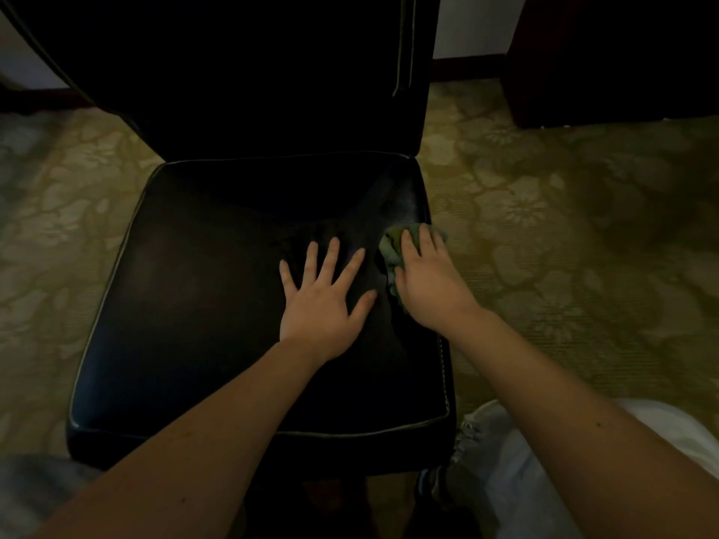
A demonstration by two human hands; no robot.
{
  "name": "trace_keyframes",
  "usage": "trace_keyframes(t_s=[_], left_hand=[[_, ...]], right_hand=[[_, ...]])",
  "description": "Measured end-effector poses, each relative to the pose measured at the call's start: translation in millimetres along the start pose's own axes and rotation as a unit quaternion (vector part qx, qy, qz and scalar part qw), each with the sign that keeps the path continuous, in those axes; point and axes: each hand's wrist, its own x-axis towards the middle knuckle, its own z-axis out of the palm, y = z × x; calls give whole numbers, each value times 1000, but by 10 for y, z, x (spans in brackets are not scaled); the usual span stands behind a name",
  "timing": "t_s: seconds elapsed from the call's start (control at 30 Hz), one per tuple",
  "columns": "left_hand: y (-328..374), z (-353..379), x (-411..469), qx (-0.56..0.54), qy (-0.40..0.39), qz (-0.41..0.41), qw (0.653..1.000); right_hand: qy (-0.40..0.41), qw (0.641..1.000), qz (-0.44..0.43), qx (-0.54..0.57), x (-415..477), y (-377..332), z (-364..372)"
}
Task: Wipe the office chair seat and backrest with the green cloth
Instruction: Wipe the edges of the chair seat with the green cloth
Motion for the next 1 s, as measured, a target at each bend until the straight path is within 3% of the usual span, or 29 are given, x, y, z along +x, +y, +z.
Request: trace_keyframes(t_s=[0.17,1.0], left_hand=[[26,0,-8,3,5,-5,1000],[14,19,-5,6,9,1,1000]], right_hand=[[-3,999,-37,18,-167,29,-84],[-5,999,-22,48,-57,45,-74]])
